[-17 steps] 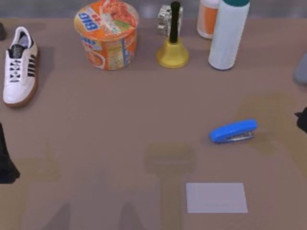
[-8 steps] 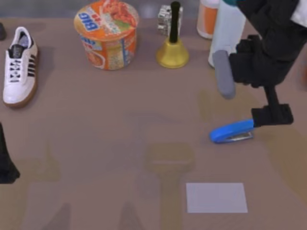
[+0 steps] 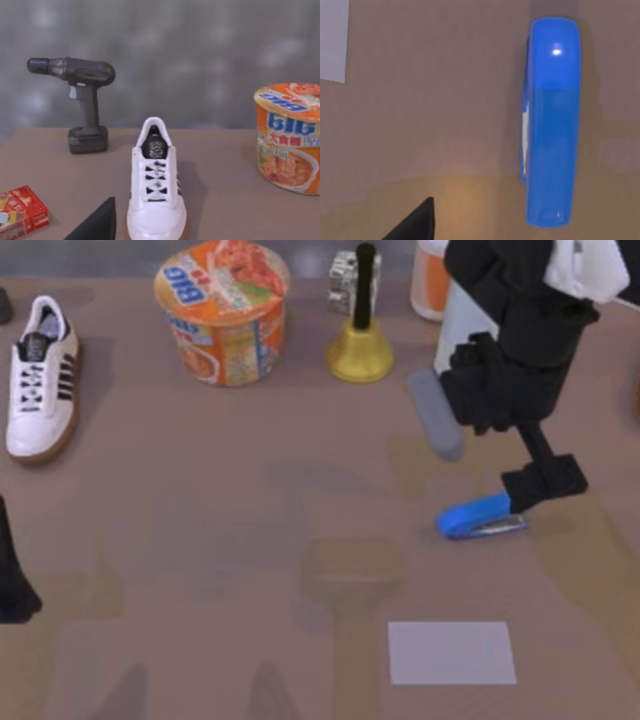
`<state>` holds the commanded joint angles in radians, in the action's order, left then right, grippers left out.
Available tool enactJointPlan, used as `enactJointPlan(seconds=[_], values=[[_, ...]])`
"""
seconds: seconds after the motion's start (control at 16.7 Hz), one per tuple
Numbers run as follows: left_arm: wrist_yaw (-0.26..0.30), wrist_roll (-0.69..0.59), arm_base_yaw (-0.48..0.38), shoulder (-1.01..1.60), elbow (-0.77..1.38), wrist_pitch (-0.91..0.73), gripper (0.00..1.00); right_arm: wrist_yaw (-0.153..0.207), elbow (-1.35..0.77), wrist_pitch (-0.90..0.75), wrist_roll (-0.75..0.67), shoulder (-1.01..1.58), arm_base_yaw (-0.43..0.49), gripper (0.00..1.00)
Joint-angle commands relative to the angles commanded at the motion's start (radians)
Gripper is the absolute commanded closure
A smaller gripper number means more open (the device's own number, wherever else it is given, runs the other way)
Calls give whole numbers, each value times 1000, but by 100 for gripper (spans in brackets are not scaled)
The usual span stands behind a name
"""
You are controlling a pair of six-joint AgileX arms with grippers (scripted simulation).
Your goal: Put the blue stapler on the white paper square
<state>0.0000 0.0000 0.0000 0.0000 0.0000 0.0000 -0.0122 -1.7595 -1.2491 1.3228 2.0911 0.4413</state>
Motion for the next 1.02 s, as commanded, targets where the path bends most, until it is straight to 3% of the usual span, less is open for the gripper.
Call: enactJointPlan(seconds=[0.3, 0.72, 1.02], values=[[0, 0, 0, 0, 0, 0, 0, 0, 36, 43, 1, 10, -2, 0], [0, 0, 0, 0, 0, 0, 0, -1, 236, 336, -1, 95, 0, 0], [0, 0, 0, 0, 0, 0, 0, -1, 251, 352, -1, 101, 0, 0]])
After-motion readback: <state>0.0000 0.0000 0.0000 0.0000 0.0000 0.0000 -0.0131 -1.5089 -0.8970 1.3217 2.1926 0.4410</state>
